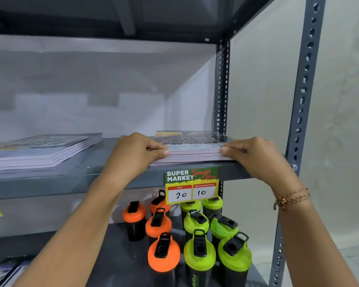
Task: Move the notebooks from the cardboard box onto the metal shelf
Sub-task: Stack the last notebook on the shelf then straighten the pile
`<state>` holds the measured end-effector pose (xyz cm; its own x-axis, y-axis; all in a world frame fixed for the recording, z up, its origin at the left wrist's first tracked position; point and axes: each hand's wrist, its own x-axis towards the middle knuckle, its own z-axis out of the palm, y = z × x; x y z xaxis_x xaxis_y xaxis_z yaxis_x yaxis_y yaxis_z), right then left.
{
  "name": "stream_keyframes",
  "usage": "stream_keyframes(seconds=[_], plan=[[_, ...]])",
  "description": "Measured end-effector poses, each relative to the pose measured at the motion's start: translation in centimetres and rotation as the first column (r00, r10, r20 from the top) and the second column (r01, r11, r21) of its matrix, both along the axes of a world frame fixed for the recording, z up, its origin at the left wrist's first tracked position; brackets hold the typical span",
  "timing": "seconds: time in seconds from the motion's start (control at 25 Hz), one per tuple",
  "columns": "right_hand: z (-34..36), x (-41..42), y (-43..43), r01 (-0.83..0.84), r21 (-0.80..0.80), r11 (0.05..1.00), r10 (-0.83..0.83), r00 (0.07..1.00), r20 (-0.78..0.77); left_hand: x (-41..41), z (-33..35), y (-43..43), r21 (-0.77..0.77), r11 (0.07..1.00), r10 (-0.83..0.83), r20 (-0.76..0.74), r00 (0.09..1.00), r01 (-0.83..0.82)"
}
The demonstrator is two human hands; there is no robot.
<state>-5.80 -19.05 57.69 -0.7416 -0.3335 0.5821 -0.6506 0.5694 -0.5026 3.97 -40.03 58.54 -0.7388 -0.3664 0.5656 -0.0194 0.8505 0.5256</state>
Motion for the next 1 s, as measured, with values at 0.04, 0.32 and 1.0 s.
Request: stream_keyframes(seconds=[0.04,0.32,1.0], plan=[[-0.1,-0.1,0.2,0.013,-0.010,1.000,-0.013,1.000,-0.016,0.0,-0.1,0.2,-0.005,1.000,0.022,-0.017,1.000,-0.022],[-0.3,0.5,0.1,0.122,-0.015,0.992,-0.123,0.988,-0.096,0.3,-0.4,0.1,0.050,0.995,0.092,-0.107,0.990,-0.087],[-1.2,1.2,1.1,0.163,-0.135,0.977,-0.175,0.981,-0.079,1.1,-1.3,-0.1,0.019,0.997,0.078,-0.130,0.988,-0.076]])
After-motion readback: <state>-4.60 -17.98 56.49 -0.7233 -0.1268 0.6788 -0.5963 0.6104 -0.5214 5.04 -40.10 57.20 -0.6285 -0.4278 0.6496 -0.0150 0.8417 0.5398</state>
